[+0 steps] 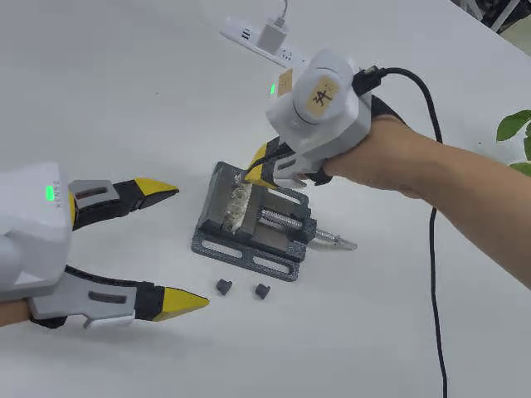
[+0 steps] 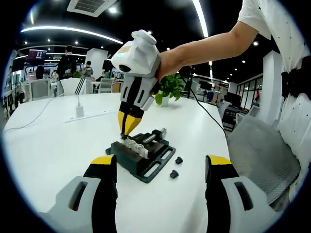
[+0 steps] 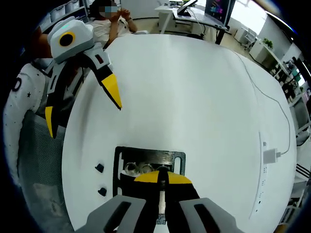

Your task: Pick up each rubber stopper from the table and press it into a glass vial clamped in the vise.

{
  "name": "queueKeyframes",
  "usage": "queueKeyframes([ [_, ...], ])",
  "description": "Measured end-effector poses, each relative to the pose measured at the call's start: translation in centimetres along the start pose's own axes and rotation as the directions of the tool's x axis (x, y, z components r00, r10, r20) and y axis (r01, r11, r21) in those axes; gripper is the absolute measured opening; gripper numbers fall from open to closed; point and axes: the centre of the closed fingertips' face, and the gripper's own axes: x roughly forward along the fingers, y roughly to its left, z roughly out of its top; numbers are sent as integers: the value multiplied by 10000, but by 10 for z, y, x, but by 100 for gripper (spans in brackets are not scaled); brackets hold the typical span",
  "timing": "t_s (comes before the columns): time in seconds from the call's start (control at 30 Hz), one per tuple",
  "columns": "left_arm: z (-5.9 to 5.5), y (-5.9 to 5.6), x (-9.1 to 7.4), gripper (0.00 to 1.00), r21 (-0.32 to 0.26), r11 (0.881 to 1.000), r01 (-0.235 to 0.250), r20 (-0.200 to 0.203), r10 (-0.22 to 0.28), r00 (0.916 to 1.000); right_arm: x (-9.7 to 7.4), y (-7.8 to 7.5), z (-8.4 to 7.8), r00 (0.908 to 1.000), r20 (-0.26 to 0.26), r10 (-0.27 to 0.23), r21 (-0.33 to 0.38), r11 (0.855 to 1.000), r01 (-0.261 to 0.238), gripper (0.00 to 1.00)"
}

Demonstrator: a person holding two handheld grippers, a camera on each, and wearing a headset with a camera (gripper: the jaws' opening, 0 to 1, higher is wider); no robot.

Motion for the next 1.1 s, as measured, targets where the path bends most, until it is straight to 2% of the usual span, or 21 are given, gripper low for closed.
queueKeyframes([
  [0.4,1,3,0,72,14,10000,-63,53,62,10000,1,1,0,9991,-427,-33,-111,9999,28,0],
  [0.8,2,3,2,71,6,10000,-68,135,68,9999,6,-6,-3,9957,-922,55,-284,9996,-81,0],
  [1.1,3,5,3,71,56,10000,-82,164,82,9998,8,-5,-4,9872,-1595,3,-745,9971,-123,0],
])
